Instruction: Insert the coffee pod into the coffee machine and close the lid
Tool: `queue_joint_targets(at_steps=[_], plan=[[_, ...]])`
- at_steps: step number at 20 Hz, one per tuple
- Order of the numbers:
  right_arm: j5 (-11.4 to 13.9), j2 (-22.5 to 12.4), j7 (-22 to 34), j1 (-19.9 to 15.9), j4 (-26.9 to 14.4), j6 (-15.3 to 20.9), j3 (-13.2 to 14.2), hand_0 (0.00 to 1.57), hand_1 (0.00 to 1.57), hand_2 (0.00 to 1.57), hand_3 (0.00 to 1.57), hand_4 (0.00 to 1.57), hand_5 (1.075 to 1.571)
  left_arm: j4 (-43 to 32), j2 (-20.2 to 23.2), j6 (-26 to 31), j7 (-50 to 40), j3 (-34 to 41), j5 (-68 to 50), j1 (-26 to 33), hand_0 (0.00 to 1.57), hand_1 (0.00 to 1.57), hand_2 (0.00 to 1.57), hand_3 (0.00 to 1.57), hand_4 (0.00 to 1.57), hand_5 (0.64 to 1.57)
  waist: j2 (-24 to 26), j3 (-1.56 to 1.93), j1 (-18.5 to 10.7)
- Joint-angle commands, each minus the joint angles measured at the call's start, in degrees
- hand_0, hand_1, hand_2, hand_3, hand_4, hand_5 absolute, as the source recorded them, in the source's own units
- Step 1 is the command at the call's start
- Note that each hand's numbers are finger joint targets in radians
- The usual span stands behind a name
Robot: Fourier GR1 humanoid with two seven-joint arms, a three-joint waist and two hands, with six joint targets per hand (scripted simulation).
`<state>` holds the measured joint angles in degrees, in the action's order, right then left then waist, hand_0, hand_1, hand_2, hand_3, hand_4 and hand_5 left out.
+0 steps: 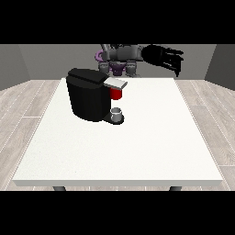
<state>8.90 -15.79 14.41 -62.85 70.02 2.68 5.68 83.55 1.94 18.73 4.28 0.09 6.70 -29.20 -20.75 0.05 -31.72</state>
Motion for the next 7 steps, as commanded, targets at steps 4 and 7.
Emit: queue_joint_targets(at_steps=[4,7], plan=[[0.8,10.2,-9.0,5.7,-0.4,2.2,-6.0,0.00,0.00,0.00,0.00,0.18,1.571,0.1,-0.1,-1.5,-0.9,1.3,-0.4,4.9,0.00,0.00,0.00,0.00,0.27,1.571,5.6,-0.06,5.4],[0.7,13.7,-12.0,9.7,0.8,1.7,-8.9,0.00,0.00,0.00,0.00,0.26,1.571,-2.0,2.1,-0.8,1.5,4.9,-2.3,8.0,0.00,0.00,0.00,0.00,0.27,1.571,7.7,-0.06,9.4]])
